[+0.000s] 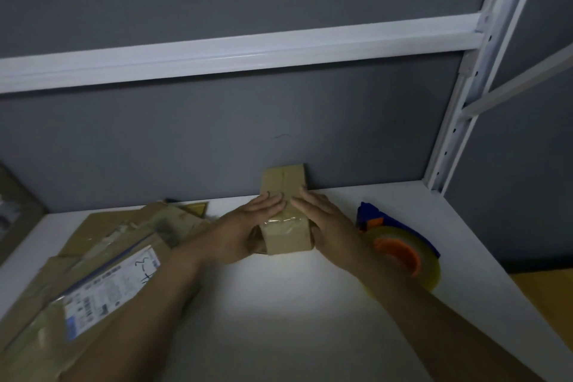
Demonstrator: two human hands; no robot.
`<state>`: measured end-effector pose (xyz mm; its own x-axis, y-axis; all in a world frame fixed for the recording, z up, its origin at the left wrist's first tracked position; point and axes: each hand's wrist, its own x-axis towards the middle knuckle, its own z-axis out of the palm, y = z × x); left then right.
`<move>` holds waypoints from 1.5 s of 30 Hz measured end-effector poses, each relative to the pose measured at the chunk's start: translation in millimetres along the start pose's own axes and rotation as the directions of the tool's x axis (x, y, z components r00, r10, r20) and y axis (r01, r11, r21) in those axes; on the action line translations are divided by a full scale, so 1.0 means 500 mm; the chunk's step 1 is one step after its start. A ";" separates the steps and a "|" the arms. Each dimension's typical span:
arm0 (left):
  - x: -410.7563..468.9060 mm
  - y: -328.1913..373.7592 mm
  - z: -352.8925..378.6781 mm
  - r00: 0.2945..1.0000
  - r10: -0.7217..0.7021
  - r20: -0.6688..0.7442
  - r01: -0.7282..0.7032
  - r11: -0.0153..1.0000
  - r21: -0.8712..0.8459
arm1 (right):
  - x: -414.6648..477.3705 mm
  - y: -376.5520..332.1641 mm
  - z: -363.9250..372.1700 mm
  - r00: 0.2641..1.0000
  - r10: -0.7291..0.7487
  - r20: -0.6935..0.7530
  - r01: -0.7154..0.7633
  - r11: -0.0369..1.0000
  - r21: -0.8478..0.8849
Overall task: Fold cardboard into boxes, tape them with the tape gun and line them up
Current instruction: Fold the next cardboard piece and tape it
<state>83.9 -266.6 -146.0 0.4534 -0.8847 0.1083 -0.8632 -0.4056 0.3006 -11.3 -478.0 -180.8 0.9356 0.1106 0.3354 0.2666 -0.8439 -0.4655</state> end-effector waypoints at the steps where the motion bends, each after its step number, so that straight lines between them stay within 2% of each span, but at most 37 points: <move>1: -0.001 -0.010 -0.008 1.000 0.006 0.013 -0.006 1.000 0.012 | 0.007 0.009 -0.011 0.998 -0.023 0.063 0.024 1.000 -0.014; 5: 0.016 -0.038 -0.013 0.998 0.013 -0.063 -0.016 0.999 -0.037 | 0.034 0.042 -0.057 0.977 -0.069 0.204 0.084 0.994 -0.070; 9: 0.023 -0.048 0.012 0.975 0.030 -0.219 -0.052 0.994 -0.099 | 0.040 0.048 -0.055 0.984 -0.124 0.128 0.130 0.991 -0.033; 12: 0.016 -0.040 0.035 0.942 0.037 -0.334 -0.084 0.988 -0.128 | 0.044 0.043 -0.030 0.991 -0.124 0.060 0.128 0.988 -0.086; 17: 0.014 -0.019 0.051 0.906 0.022 -0.422 -0.073 0.992 -0.105 | 0.037 0.027 -0.007 0.998 -0.057 0.012 0.058 0.997 -0.056; 21: 0.013 -0.018 0.050 0.913 0.007 -0.409 -0.086 0.981 -0.175 | 0.030 0.022 -0.034 0.990 0.037 0.134 -0.048 0.995 0.085; 23: 0.016 -0.014 0.054 0.887 -0.029 -0.461 -0.089 0.969 -0.231 | 0.036 0.017 -0.033 0.994 0.073 0.077 -0.082 0.989 0.122; 25: 0.024 -0.011 0.060 0.866 -0.078 -0.494 -0.052 0.968 -0.244 | 0.049 0.006 -0.019 0.995 0.100 -0.022 -0.098 0.992 0.079; 29: 0.037 -0.012 0.080 0.852 -0.131 -0.507 0.035 0.980 -0.195 | 0.058 -0.005 0.024 0.984 0.093 -0.152 -0.097 0.995 -0.015; 33: 0.033 -0.020 0.082 0.854 -0.141 -0.501 0.007 0.965 -0.261 | 0.034 0.009 0.029 0.993 0.013 -0.116 -0.017 0.999 -0.034; 38: 0.017 -0.037 0.067 0.888 -0.047 -0.458 -0.087 0.960 -0.266 | 0.017 0.032 -0.004 0.997 -0.066 -0.032 0.067 0.997 0.032; 42: 0.025 -0.029 0.070 0.884 -0.080 -0.461 -0.041 0.969 -0.245 | 0.036 0.016 0.002 0.998 0.020 -0.055 -0.020 1.000 0.002; 45: 0.021 -0.040 0.043 0.944 -0.011 -0.331 -0.059 0.978 -0.200 | 0.044 0.013 0.001 0.999 0.028 -0.027 -0.028 0.999 -0.015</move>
<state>101.2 -272.5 -171.4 0.5107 -0.7544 0.4125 -0.8266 -0.2990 0.4768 11.1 -480.8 -176.8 0.9360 0.0726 0.3446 0.2364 -0.8547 -0.4622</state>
